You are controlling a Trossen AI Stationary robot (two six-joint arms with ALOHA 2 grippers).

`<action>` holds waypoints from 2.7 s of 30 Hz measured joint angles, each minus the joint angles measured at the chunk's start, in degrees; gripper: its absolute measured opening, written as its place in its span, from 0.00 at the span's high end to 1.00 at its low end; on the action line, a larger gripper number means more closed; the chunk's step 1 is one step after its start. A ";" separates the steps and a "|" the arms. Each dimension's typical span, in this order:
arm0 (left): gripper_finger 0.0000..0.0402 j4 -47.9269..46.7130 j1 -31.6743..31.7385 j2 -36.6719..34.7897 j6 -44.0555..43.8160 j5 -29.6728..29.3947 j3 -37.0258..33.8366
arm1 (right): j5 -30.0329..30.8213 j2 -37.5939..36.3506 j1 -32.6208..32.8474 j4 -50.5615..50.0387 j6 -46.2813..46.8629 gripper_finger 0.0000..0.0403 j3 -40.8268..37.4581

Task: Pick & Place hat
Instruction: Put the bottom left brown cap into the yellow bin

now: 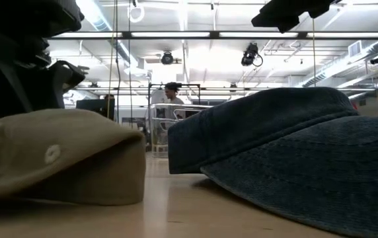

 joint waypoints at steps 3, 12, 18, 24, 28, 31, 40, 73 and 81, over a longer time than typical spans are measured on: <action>0.69 0.50 -0.33 -0.31 0.00 -2.00 -0.09 | 0.00 0.00 0.00 -0.06 -0.11 0.63 0.00; 0.97 0.81 -0.32 -4.89 1.36 -5.90 0.96 | 0.00 0.00 0.00 -0.03 -0.22 0.63 0.00; 0.98 -10.13 -0.17 -11.76 10.03 -11.05 9.48 | 0.00 0.00 0.00 -0.02 -0.17 0.63 0.00; 0.98 -36.36 2.57 -16.87 10.73 -17.52 19.71 | 0.00 0.00 0.00 0.03 -0.04 0.63 -0.02; 0.98 -51.38 6.10 -18.85 14.85 -19.87 23.51 | 0.00 0.00 0.00 0.06 -0.07 0.63 -0.04; 0.98 -59.35 9.42 -19.93 22.19 -20.18 23.87 | 0.00 0.00 0.00 0.05 -0.07 0.63 -0.04; 0.98 -78.62 21.79 -20.22 29.75 -17.65 23.65 | 0.00 0.01 0.00 0.01 -0.27 0.63 -0.04; 0.86 -33.78 42.43 -19.63 39.45 -5.89 -6.42 | 0.01 0.02 0.00 0.01 -0.55 0.63 -0.04; 0.67 -33.27 43.73 -19.34 39.34 -6.02 -6.58 | 0.02 0.02 0.01 0.03 0.19 0.63 -0.04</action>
